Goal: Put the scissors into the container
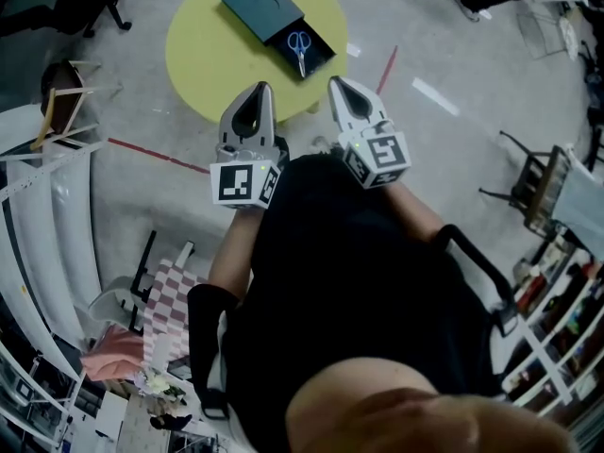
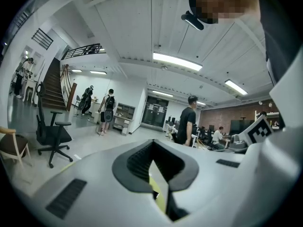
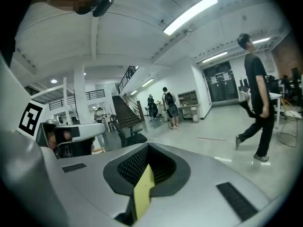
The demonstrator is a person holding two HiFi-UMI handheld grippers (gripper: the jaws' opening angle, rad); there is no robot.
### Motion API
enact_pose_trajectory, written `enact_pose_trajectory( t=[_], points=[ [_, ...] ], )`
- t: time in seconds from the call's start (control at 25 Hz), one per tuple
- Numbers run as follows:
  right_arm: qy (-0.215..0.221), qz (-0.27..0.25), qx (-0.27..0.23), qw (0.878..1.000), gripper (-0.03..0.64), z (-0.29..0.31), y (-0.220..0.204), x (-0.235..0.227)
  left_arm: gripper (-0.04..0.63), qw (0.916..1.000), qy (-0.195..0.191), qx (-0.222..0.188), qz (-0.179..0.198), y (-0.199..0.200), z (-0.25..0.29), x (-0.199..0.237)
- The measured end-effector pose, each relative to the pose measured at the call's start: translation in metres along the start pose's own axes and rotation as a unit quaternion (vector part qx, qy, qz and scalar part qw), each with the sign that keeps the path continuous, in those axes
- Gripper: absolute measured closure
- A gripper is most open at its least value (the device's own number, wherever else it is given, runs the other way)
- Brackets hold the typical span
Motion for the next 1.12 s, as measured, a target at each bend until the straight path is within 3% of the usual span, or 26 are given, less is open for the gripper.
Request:
enact_pose_trajectory(
  t=[1.12],
  points=[
    [0.020,-0.011,0.004,1.000,0.618,-0.0027,-0.0012,0.0025,0.597,0.9999,0.010,-0.004,0.000,-0.0065,-0.0003,-0.0064]
  ],
)
Point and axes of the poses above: the fingertips, and each gripper's own axes: z forward along the fingers, x to its left, y out of its top, the point moved 8 cm from there along -z, backward along the fingers, and after that the axes turned 9 degrees about x, right-handed, at the moved point
